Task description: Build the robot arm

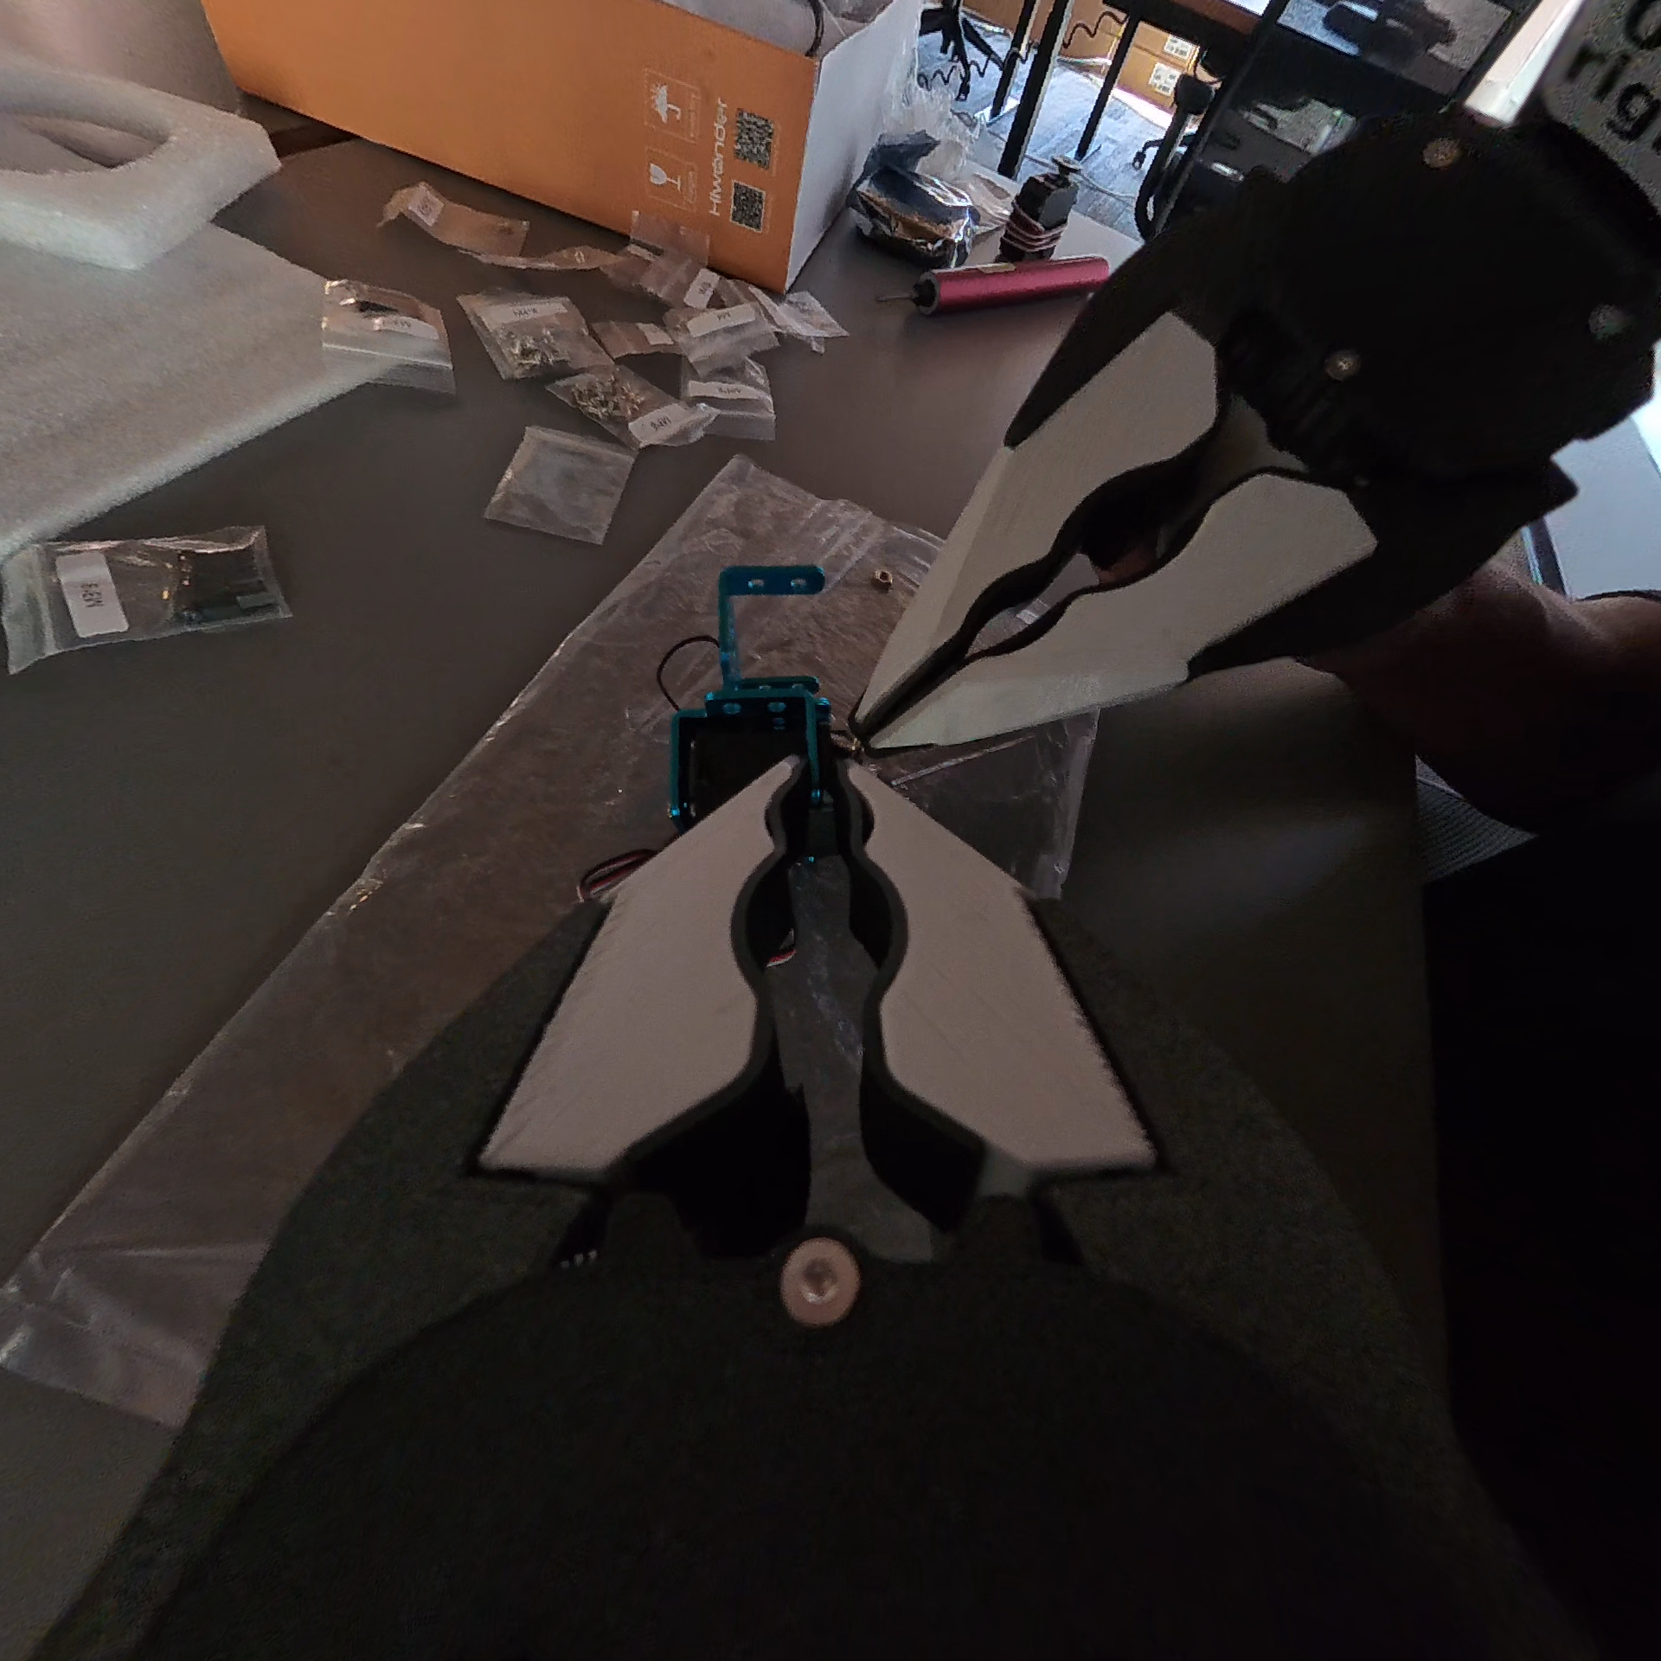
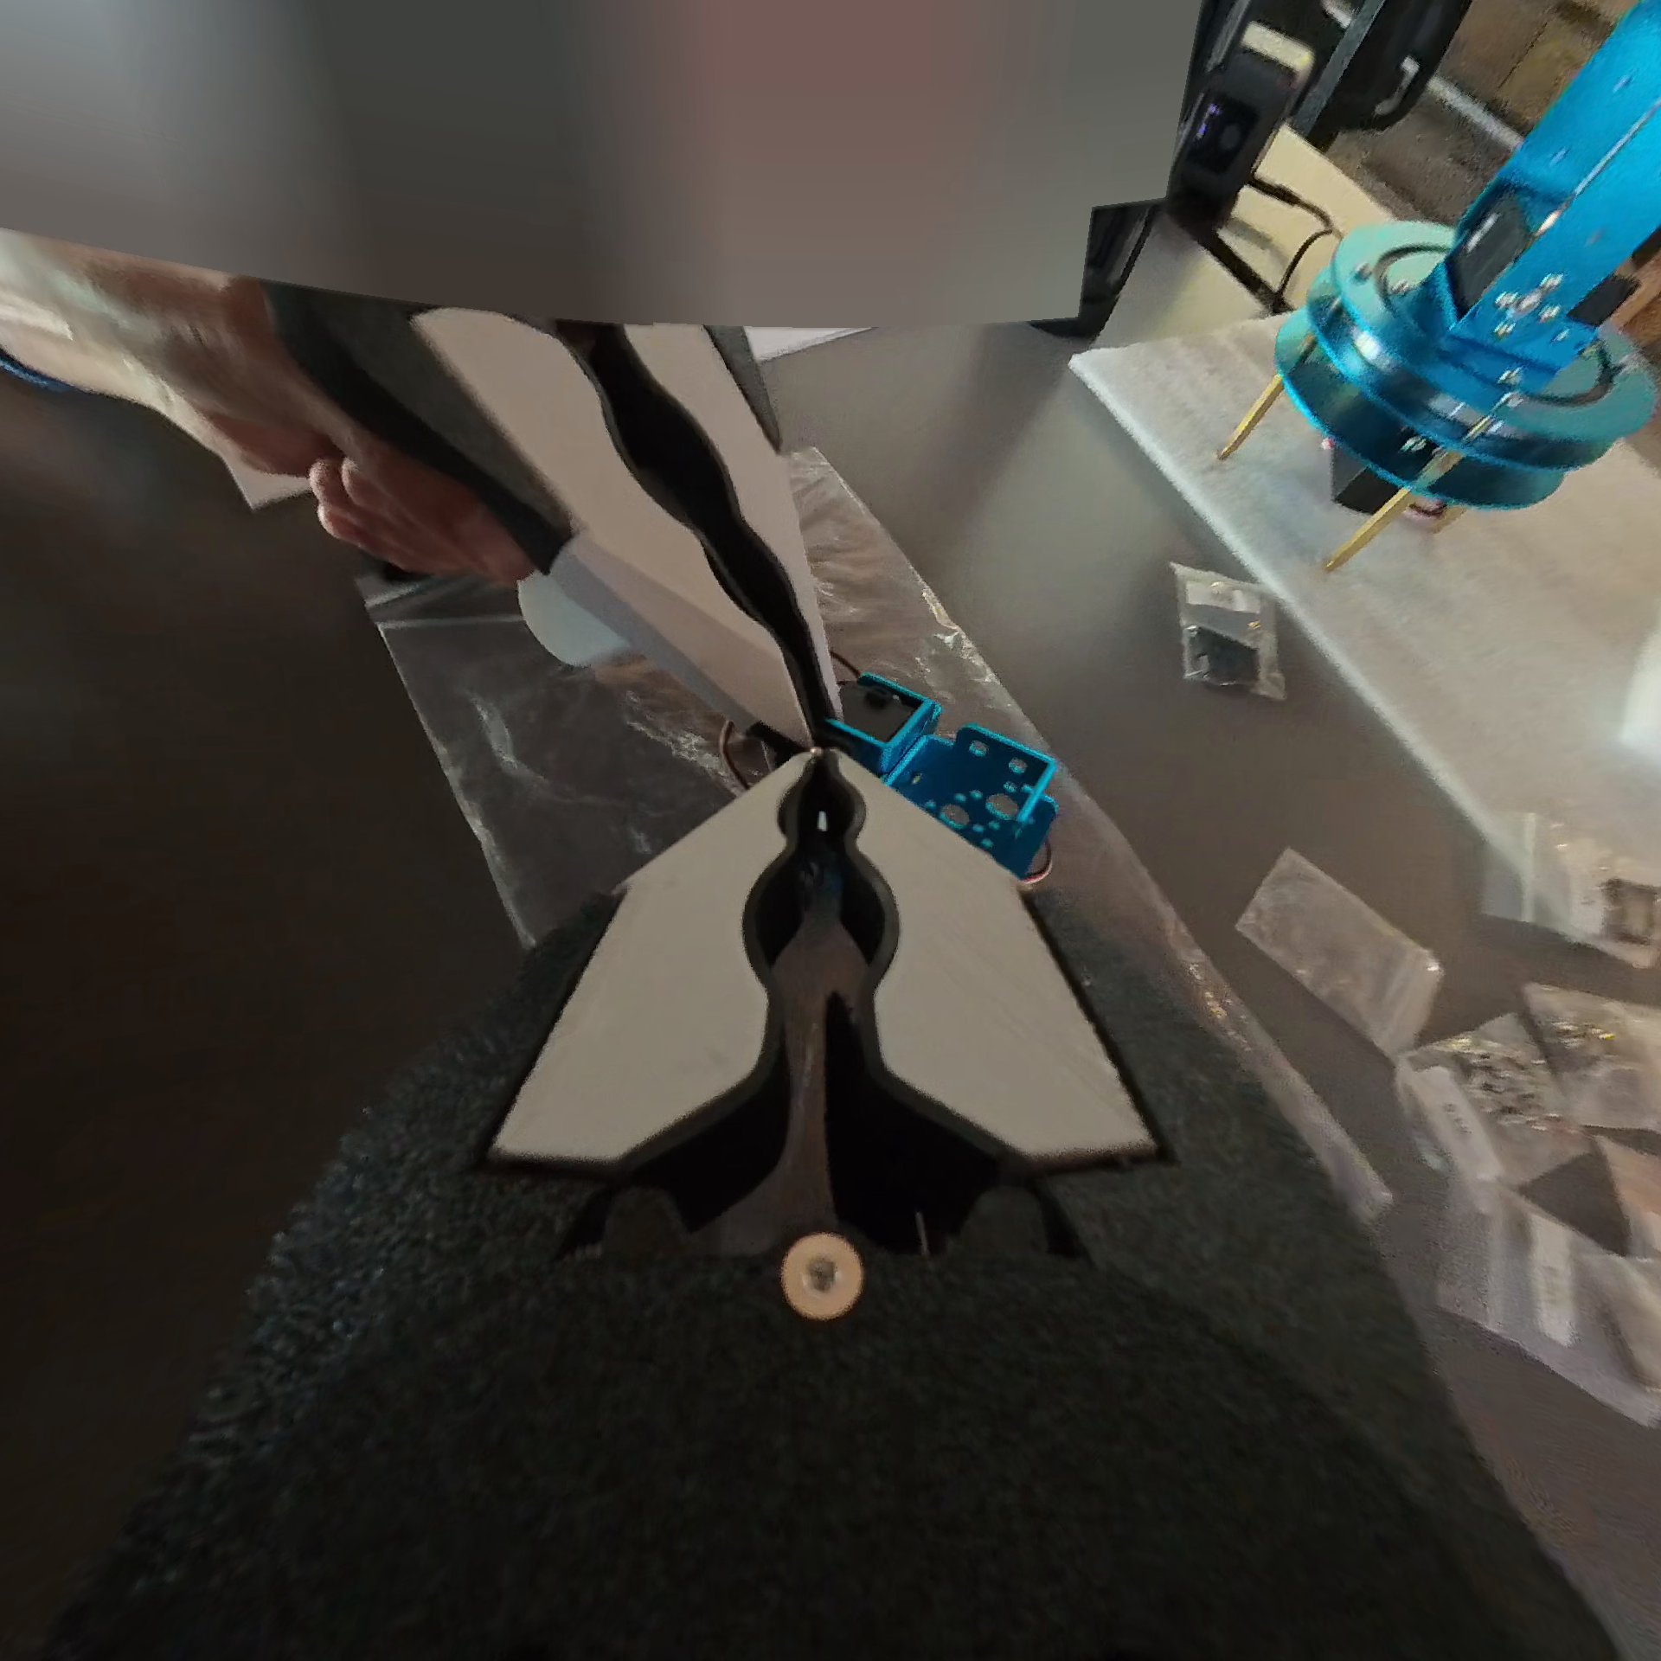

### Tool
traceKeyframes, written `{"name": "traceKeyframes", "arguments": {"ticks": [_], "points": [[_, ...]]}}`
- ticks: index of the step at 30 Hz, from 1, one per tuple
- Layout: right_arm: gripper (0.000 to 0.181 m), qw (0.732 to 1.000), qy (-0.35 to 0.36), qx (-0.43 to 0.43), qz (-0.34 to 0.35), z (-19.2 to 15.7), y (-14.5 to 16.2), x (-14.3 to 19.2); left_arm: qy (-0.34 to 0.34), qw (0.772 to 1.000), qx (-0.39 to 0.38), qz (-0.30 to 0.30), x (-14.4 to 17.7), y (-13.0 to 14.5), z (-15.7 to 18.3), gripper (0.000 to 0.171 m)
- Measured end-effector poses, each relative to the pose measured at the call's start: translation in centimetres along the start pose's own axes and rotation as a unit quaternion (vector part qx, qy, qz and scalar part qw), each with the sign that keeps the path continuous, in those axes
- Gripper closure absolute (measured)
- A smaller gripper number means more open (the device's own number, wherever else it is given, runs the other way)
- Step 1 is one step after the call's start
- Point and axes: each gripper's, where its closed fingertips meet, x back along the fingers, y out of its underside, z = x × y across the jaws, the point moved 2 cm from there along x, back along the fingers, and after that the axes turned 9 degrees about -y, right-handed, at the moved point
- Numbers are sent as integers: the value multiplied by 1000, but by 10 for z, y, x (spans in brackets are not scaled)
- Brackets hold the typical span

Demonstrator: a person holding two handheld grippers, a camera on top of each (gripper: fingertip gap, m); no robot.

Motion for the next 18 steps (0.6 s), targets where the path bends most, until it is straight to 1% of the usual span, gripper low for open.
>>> {"name": "traceKeyframes", "arguments": {"ticks": [3, 7, 11, 15, 18], "points": [[181, 1000, -11, -20, 3, 2, 2, 0, 3, 1000, -6, 1, 0, 0, 0, 169], [170, 1000, 20, 6, 3, 8, 1, 4, 5, 999, -33, -2, -1, 1, 1, 168], [162, 999, 16, 42, -3, 7, 2, 3, 12, 999, -50, -1, -2, 1, 3, 168], [160, 1000, -15, 23, -8, 11, 3, 2, 13, 999, -44, -2, -4, 0, 3, 167], [164, 999, -48, -7, 17, 9, 4, 0, 22, 999, -48, -5, -3, 1, 4, 167]]}}
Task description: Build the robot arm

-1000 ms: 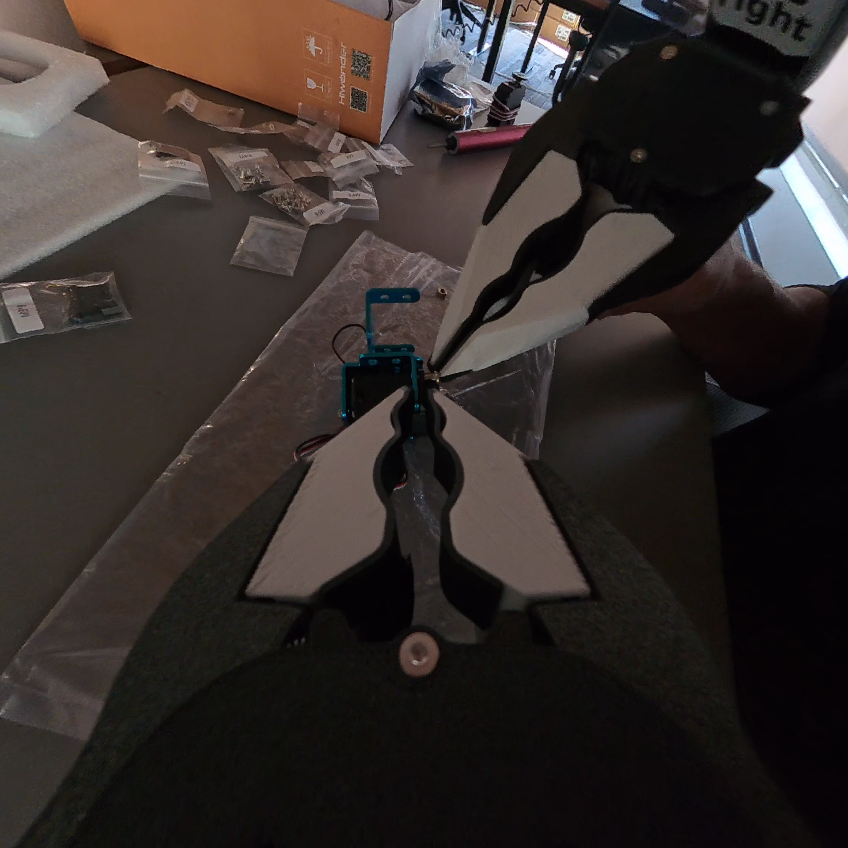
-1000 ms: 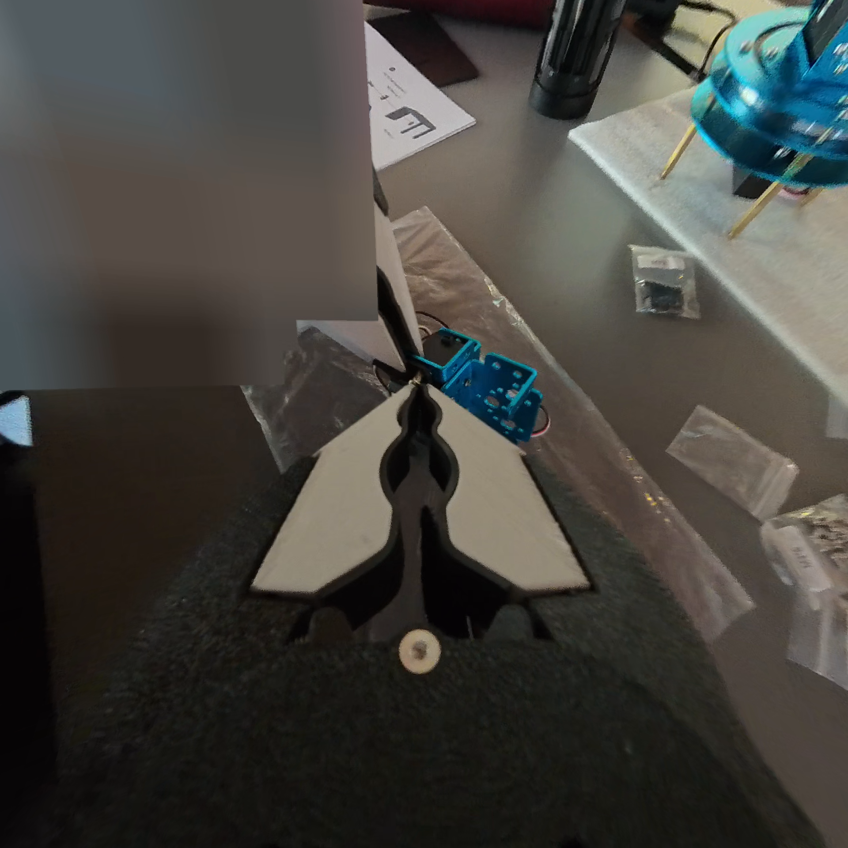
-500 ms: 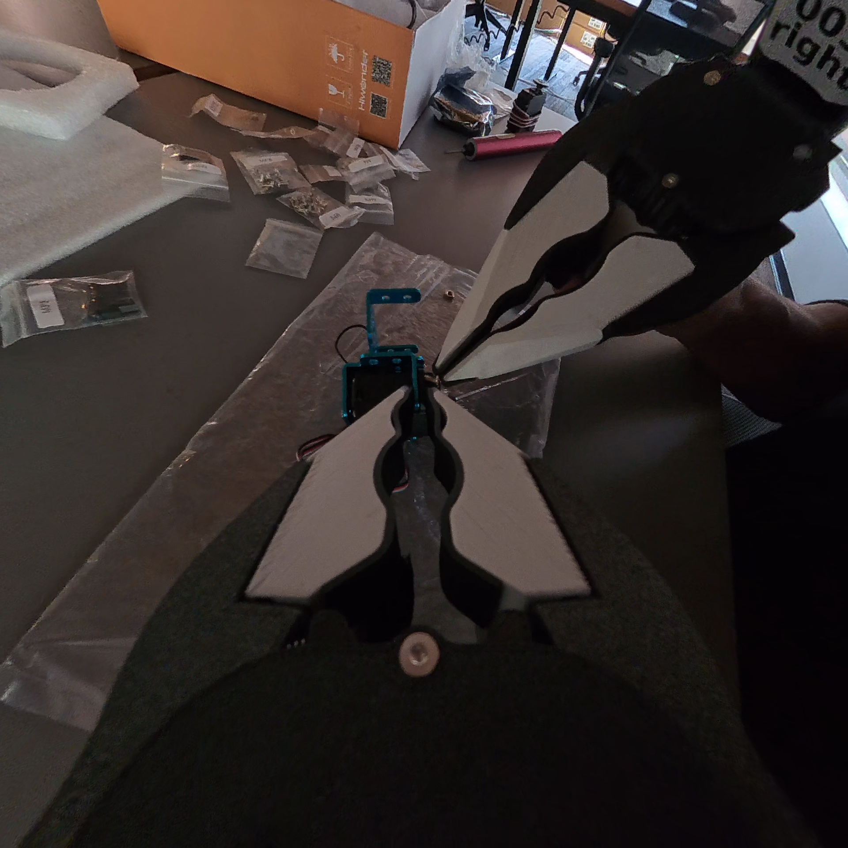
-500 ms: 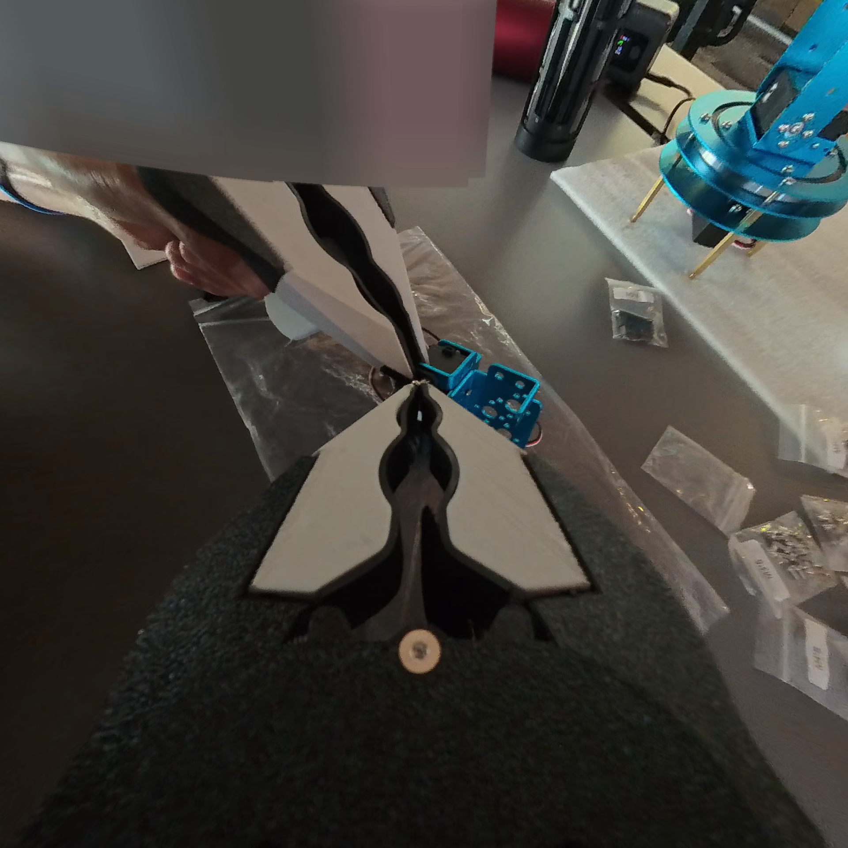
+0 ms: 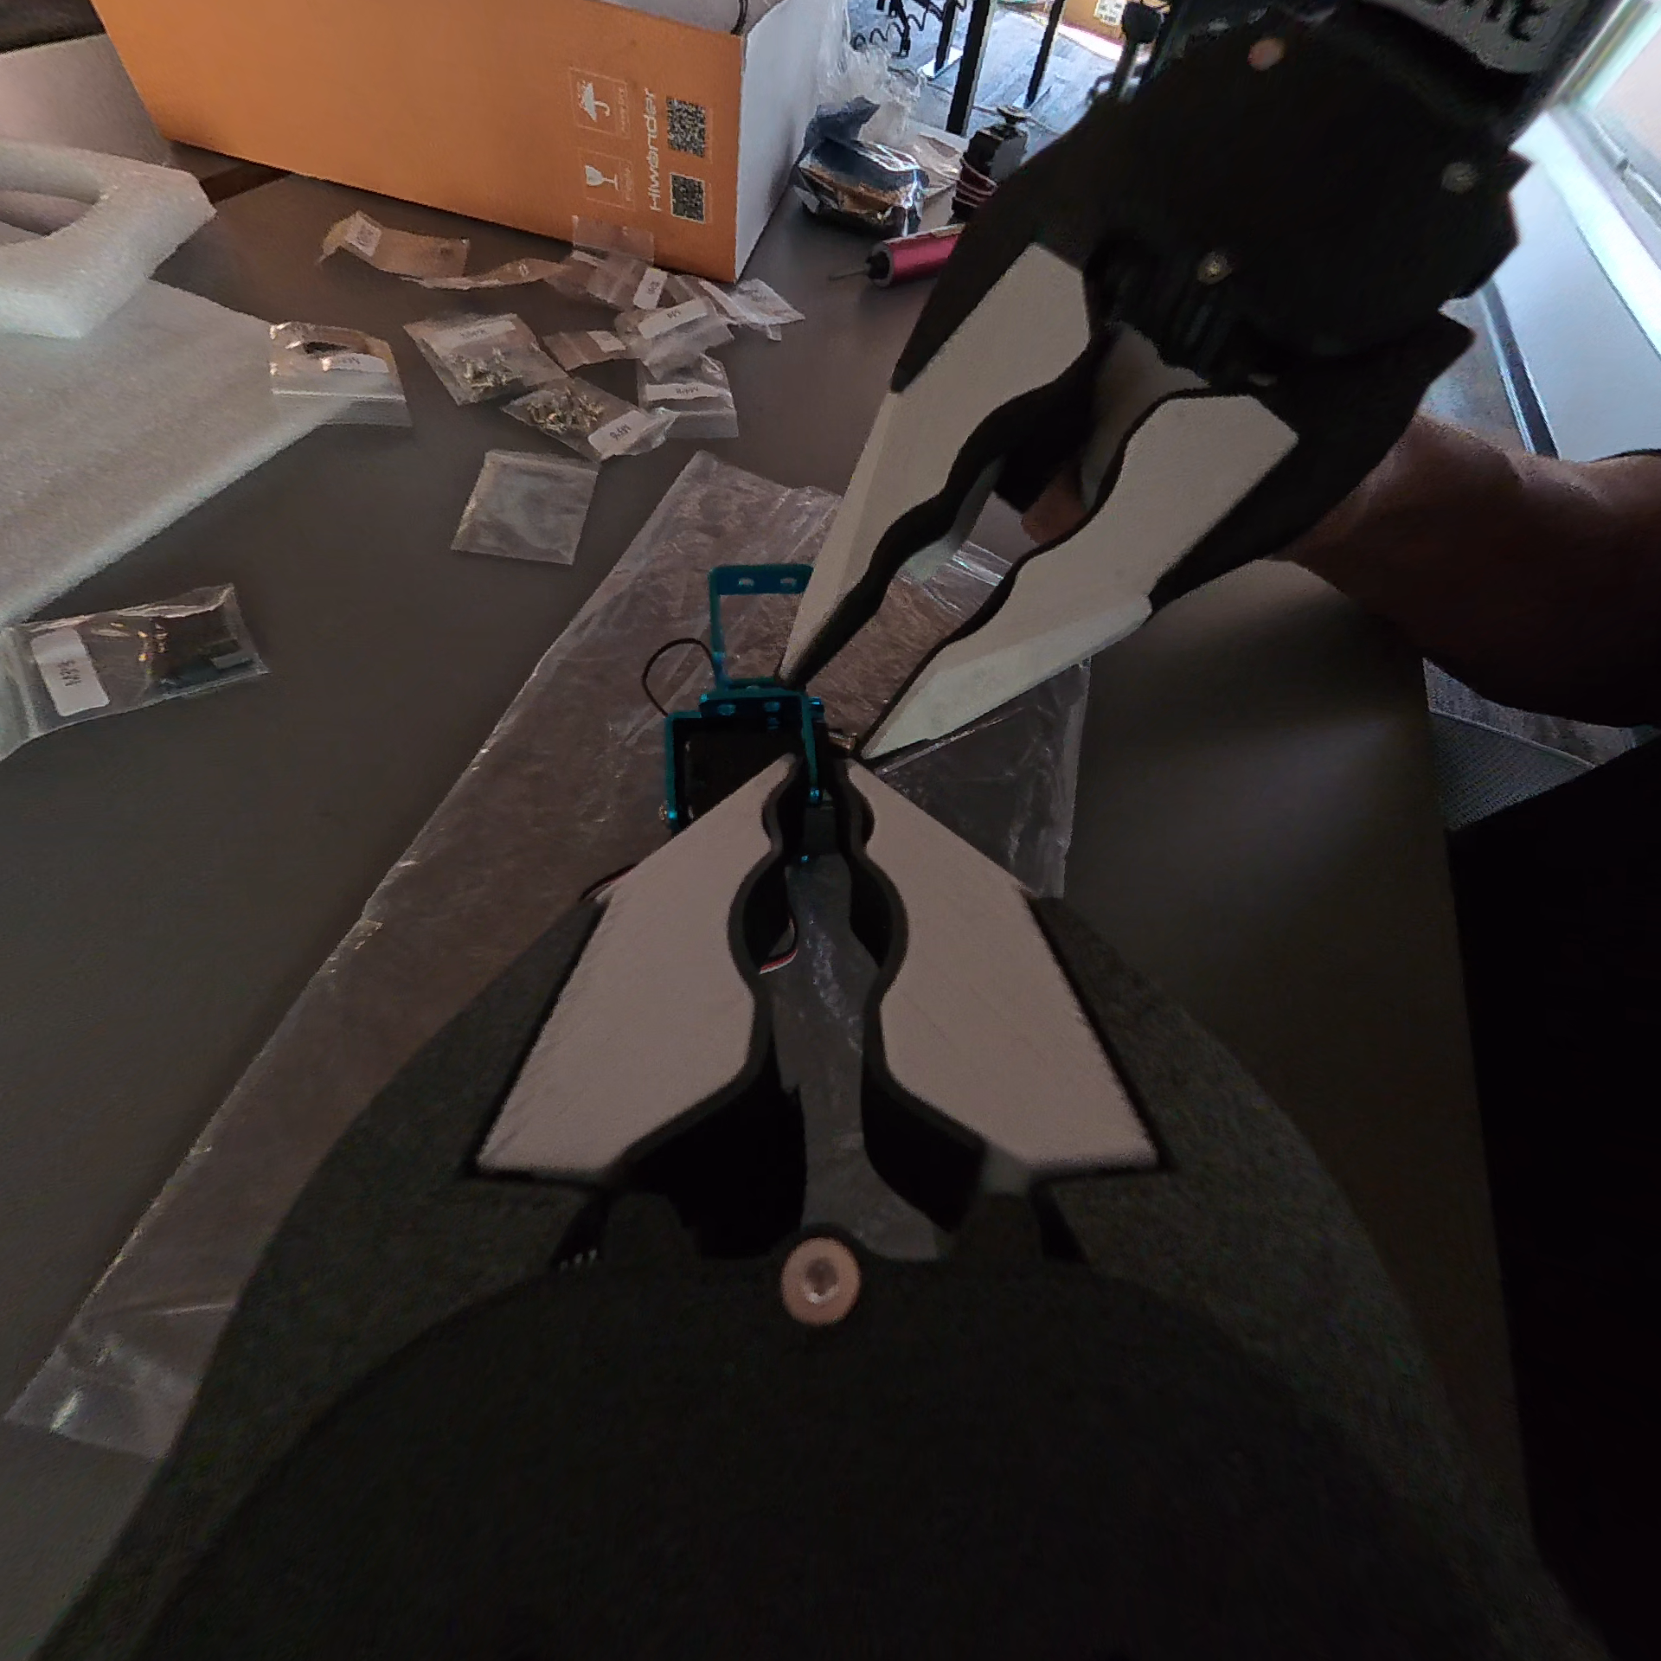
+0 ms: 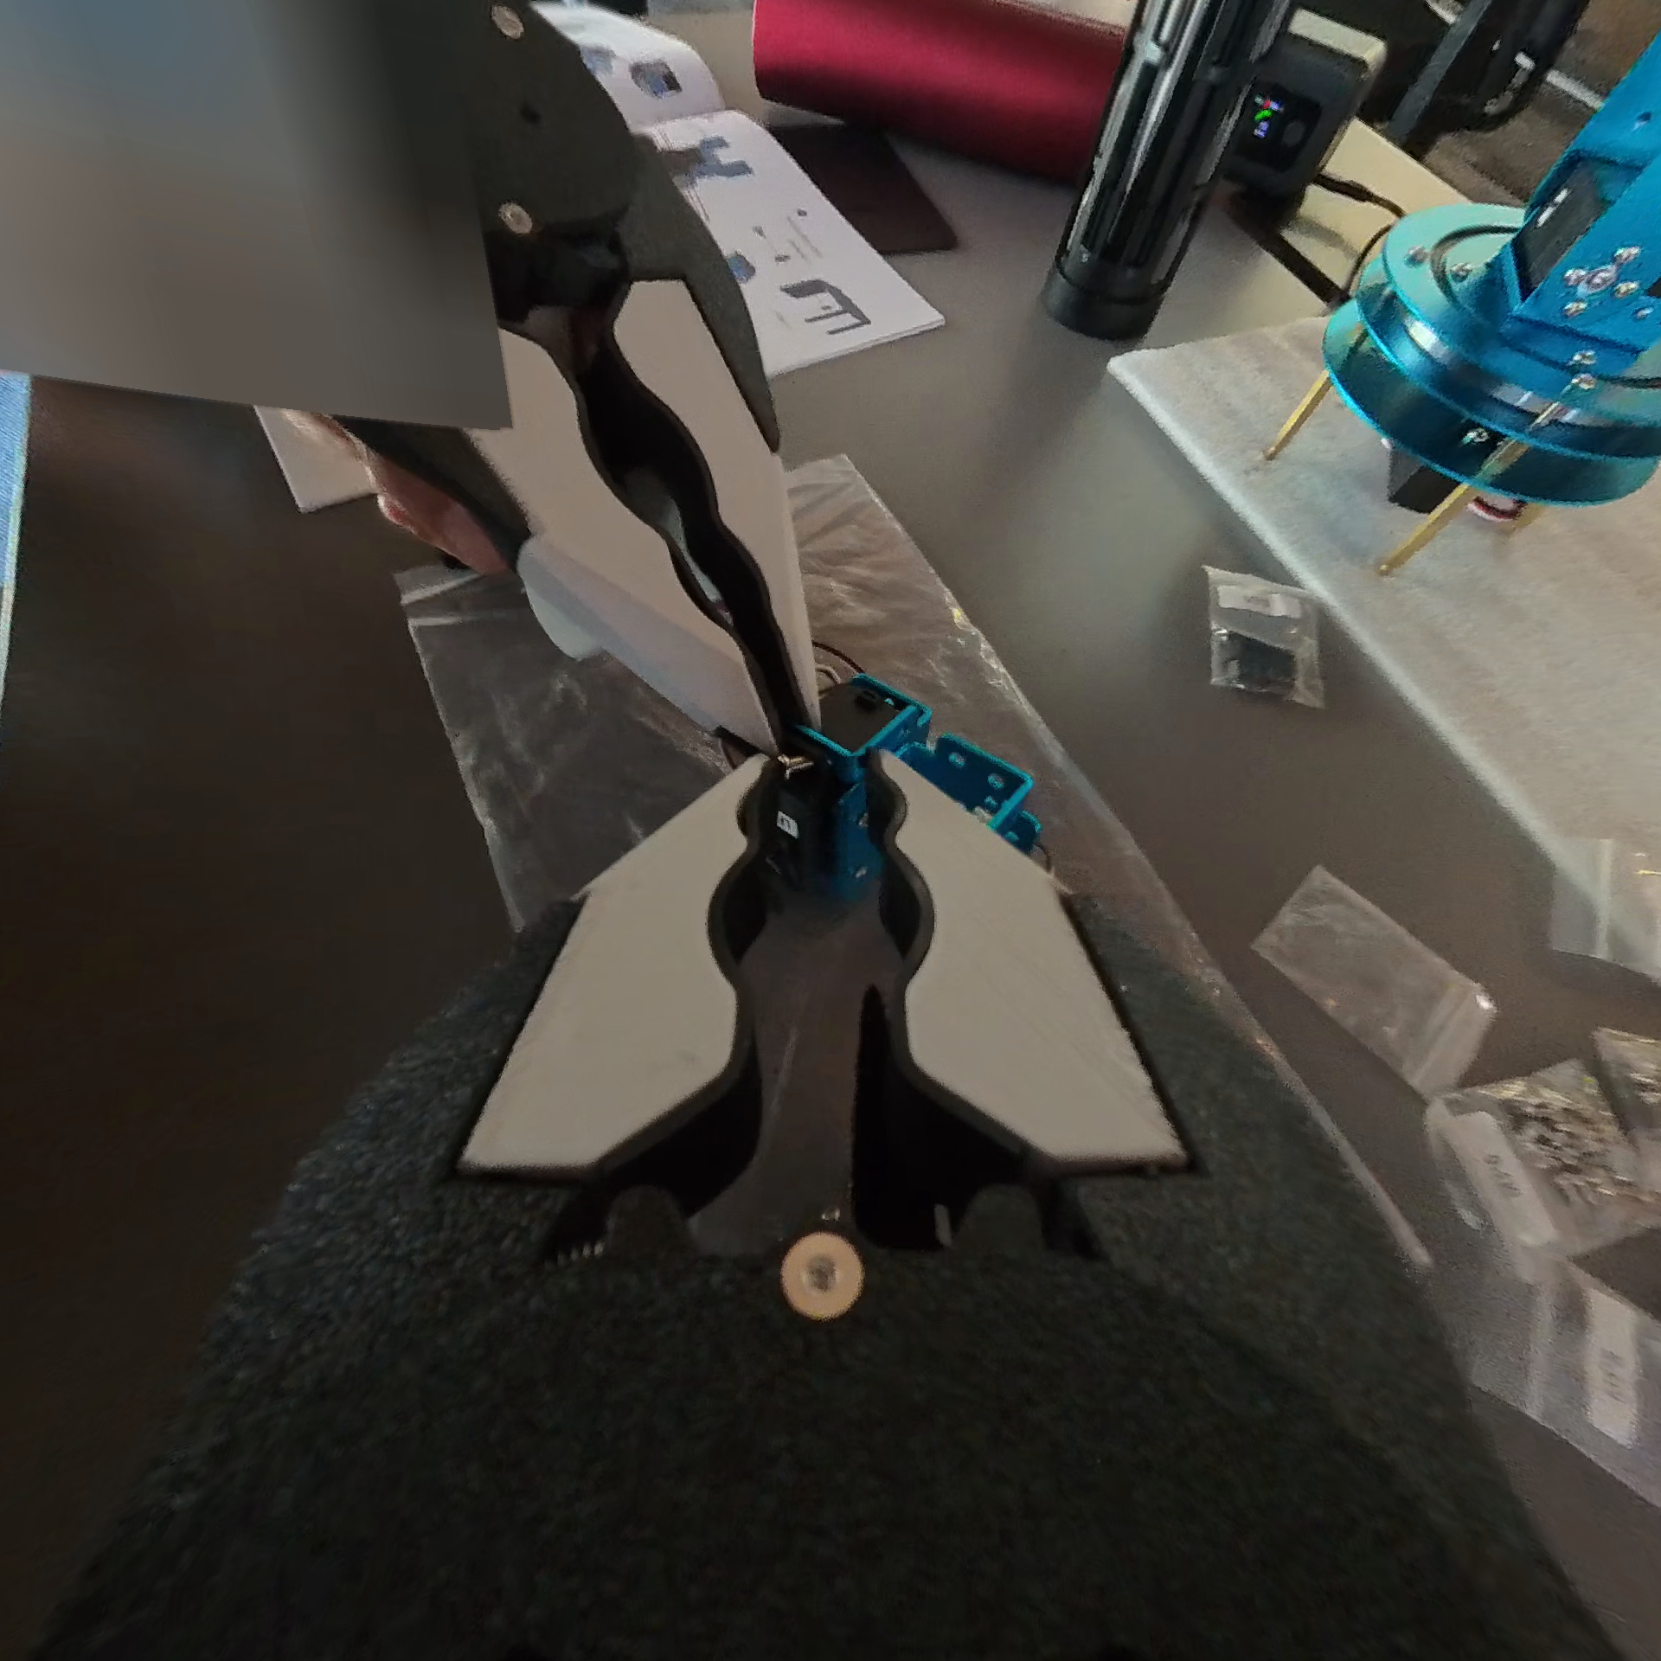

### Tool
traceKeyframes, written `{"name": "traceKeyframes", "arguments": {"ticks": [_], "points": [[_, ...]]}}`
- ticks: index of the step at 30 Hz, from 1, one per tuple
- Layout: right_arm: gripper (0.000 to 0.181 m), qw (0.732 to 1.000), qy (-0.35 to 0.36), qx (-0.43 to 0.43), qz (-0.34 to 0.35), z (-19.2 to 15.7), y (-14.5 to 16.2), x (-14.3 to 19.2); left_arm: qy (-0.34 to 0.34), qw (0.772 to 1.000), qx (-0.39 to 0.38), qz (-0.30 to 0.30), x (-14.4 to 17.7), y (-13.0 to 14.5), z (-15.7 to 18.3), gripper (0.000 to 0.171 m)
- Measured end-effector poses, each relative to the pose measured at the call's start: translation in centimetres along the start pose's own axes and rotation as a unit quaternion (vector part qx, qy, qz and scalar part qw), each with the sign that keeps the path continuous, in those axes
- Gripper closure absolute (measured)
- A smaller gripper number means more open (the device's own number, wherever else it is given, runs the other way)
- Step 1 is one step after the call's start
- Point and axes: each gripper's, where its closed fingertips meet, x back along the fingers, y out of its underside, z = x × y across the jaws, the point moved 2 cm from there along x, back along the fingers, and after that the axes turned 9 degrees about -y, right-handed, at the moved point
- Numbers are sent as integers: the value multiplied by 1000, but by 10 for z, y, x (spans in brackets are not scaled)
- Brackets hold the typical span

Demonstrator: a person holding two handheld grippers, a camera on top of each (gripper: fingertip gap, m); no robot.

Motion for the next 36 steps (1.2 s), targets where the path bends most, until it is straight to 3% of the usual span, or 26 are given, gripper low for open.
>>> {"name": "traceKeyframes", "arguments": {"ticks": [9, 13, 21, 25, 30, 32, 36], "points": [[163, 998, -63, 2, 23, 0, 4, 1, 19, 998, -53, -12, 0, 0, 5, 165], [162, 996, -91, 7, 15, 2, 4, 2, 58, 996, -67, -18, 2, 0, 14, 141], [162, 991, -129, 35, 20, 6, 5, 3, 44, 989, -133, -42, 9, -5, 5, 140], [163, 991, -132, 28, 25, 9, 4, 4, 37, 984, -170, -38, 5, -5, -10, 125], [163, 990, -132, 28, 33, 9, 5, 4, 87, 987, -129, -43, -14, -3, -15, 117], [163, 990, -130, 29, 35, 8, 5, 4, 112, 986, -114, -42, -16, -1, -12, 123], [162, 989, -138, 25, 41, 6, 5, 3, 107, 984, -140, -31, -18, -1, -9, 123]]}}
